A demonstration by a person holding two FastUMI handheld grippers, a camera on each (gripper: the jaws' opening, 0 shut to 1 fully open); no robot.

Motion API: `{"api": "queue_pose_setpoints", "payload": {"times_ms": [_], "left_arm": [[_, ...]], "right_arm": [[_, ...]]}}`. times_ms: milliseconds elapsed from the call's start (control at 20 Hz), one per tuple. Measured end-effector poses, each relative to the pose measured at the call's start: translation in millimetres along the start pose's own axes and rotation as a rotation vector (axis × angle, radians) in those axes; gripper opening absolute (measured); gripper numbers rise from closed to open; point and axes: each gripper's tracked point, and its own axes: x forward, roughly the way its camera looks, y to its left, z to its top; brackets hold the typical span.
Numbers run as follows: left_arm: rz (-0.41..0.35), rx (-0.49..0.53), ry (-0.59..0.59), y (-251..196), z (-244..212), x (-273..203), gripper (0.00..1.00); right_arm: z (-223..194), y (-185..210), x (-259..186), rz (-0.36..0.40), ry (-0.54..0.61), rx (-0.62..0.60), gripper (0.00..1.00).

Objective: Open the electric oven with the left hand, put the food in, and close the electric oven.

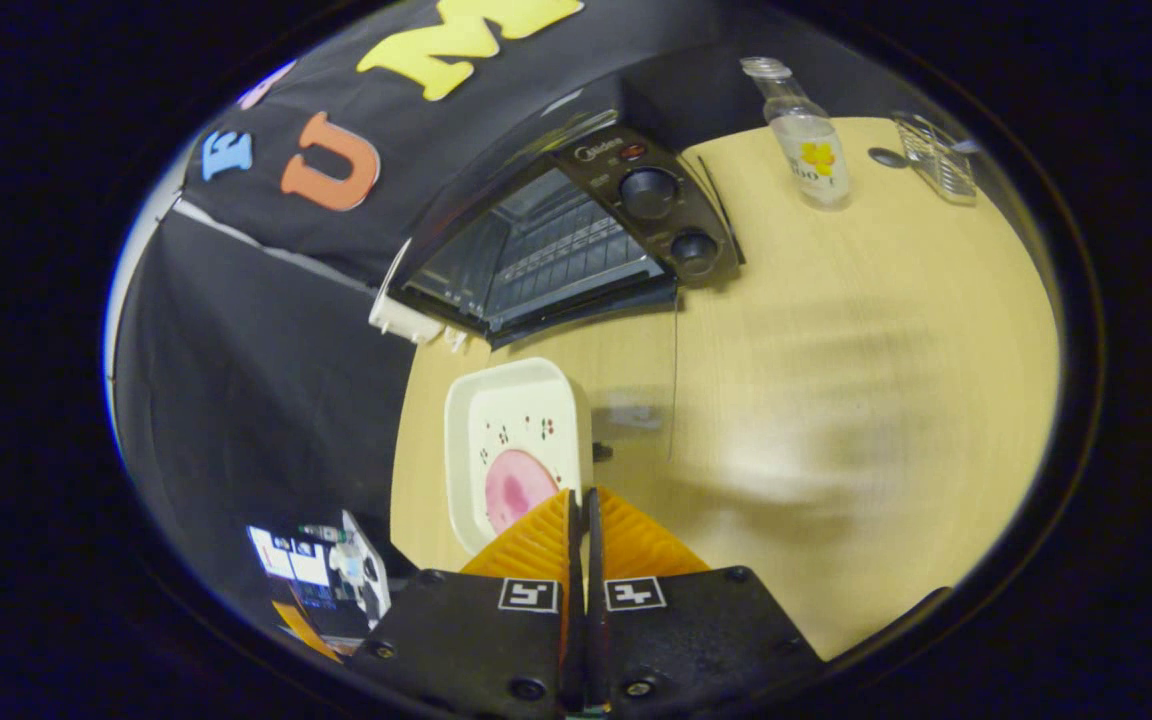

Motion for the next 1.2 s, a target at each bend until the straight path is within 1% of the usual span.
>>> {"api": "queue_pose_setpoints", "payload": {"times_ms": [100,150,200,300,350,400,450,500,550,600,650,700,800,850,900,1000,1050,1100,1150,1200], "left_arm": [[0.007,0.014,0.003,6,-4,2,0.95],[0.009,0.020,0.010,9,-7,4,0.95],[0.010,0.022,0.019,14,-11,6,0.95],[0.018,0.017,0.032,22,-17,9,0.95],[0.022,0.011,0.033,26,-17,11,0.95],[0.027,0.003,0.034,29,-18,13,0.96],[0.032,-0.005,0.038,34,-20,16,0.96],[0.037,-0.012,0.039,38,-22,19,0.96],[0.041,-0.015,0.041,41,-24,23,0.96],[0.046,-0.015,0.044,45,-27,25,0.96],[0.053,-0.013,0.048,49,-30,28,0.96],[0.060,-0.009,0.052,54,-32,31,0.96],[0.080,-0.003,0.056,62,-35,35,0.96],[0.087,-0.005,0.057,67,-38,37,0.96],[0.092,-0.010,0.056,71,-38,39,0.96],[0.104,-0.028,0.063,77,-43,41,0.96],[0.108,-0.039,0.064,80,-45,42,0.96],[0.112,-0.048,0.064,83,-46,42,0.96],[0.116,-0.054,0.067,87,-48,42,0.96],[0.120,-0.057,0.069,89,-51,44,0.96]], "right_arm": [[12,4,15,-0.016,-0.057,0.080,0.01],[17,7,22,-0.011,-0.073,0.111,0.01],[21,12,29,-0.001,-0.085,0.142,0.04],[31,20,44,0.018,-0.115,0.195,0.04],[36,24,52,0.030,-0.135,0.220,0.01],[43,31,60,0.051,-0.163,0.251,0.01],[49,35,67,0.065,-0.187,0.283,0.04],[55,40,75,0.074,-0.215,0.318,0.04],[61,41,83,0.069,-0.243,0.347,0.01],[66,41,88,0.059,-0.274,0.385,0.01],[72,42,95,0.054,-0.298,0.422,0.04],[79,44,101,0.057,-0.321,0.447,0.01],[96,52,110,0.077,-0.373,0.479,0.02],[103,56,111,0.086,-0.400,0.503,0.05],[109,61,112,0.092,-0.425,0.521,0.05],[124,70,111,0.094,-0.490,0.524,0.06],[131,73,110,0.097,-0.522,0.526,0.03],[137,77,112,0.103,-0.544,0.528,0.07],[142,79,116,0.104,-0.557,0.528,0.04],[147,83,121,0.114,-0.565,0.526,0.07]]}}
